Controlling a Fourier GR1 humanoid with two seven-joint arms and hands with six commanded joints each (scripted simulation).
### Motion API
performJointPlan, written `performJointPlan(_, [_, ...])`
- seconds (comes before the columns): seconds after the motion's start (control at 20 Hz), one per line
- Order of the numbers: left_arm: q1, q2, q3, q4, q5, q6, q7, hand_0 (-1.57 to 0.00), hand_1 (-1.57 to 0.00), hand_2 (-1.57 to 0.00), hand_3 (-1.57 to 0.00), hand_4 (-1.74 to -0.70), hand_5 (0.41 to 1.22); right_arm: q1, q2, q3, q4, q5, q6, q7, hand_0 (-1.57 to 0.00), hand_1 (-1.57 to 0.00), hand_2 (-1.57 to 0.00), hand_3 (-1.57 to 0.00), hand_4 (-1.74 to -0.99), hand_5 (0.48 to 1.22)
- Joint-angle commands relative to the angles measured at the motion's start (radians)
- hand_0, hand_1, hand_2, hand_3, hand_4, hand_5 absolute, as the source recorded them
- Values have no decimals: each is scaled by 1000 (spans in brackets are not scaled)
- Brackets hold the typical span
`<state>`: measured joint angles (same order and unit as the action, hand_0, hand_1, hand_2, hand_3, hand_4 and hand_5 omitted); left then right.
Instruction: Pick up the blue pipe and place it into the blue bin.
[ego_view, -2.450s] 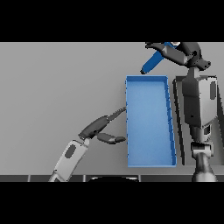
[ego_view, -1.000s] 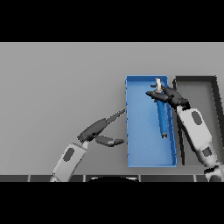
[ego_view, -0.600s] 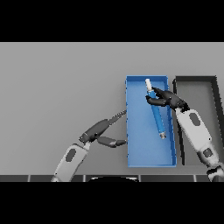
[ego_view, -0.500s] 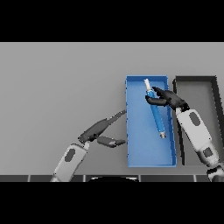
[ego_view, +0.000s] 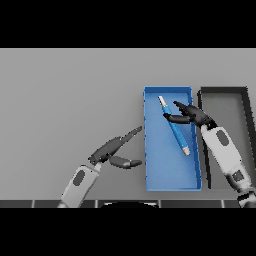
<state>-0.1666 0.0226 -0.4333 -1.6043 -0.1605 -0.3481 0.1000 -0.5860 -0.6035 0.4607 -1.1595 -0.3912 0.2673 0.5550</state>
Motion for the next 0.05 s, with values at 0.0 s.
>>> performJointPlan(0.0, [-7, 2, 5, 1, -1, 2, 2, 1, 1, 1, 1, -885, 431, -6, -3, -7, -2, -11, 4, 11, -6, -5, -5, -3, -1022, 643])
